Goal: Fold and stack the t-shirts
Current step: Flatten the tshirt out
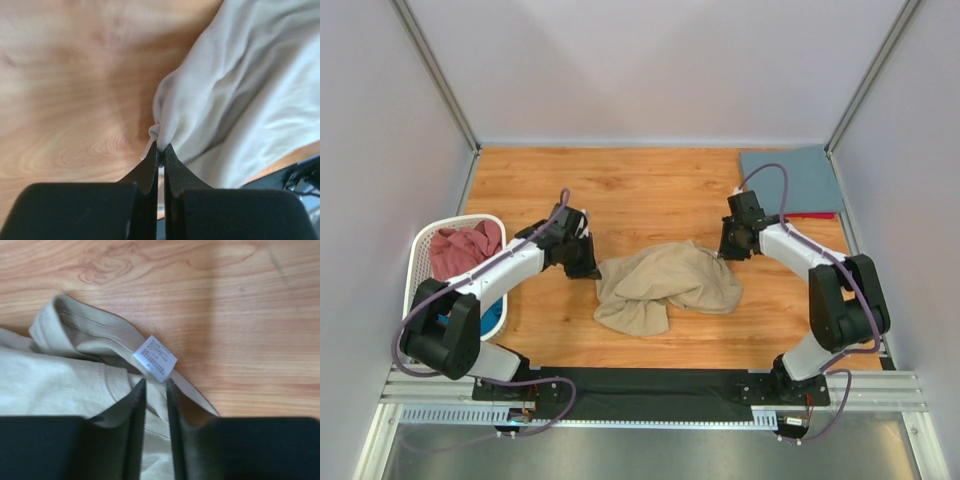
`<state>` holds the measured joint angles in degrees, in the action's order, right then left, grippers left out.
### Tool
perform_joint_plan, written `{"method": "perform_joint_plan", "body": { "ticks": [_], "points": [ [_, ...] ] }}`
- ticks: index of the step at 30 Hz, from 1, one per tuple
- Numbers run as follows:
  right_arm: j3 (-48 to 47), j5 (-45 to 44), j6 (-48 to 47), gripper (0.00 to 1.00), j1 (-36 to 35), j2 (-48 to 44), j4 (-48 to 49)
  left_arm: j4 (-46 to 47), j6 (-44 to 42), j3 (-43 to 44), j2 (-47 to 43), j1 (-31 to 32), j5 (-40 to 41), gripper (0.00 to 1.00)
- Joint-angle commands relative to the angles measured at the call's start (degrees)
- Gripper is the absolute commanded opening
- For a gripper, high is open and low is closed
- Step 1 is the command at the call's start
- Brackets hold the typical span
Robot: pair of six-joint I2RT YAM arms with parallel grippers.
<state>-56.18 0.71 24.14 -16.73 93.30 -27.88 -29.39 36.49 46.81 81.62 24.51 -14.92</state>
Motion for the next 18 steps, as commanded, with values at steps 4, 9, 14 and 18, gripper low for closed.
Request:
{"method": "perform_joint_plan", "body": {
  "ticks": [4,9,14,18],
  "points": [
    [0.46,-10.10,0.64,0.00,0.30,-12.24,-1.90,-9.88,-5.99,13.20,-2.79,0.18,16.29,0.00],
    [0.99,-6.87,2.22,0.01,0.21,-18.14,-7.80,-12.01,-8.97,23.12,5.27,-1.31,16.77,0.00],
    [1.61,-4.14,2.84,0.00,0.30,-20.44,-6.13,-18.85,-9.86,34.48,12.41,-2.19,19.74,0.34],
    [1.25,1.39,3.89,0.12,0.21,-18.85,-7.89,-20.45,-11.78,34.25,8.84,-1.14,22.82,0.53]
  ]
}}
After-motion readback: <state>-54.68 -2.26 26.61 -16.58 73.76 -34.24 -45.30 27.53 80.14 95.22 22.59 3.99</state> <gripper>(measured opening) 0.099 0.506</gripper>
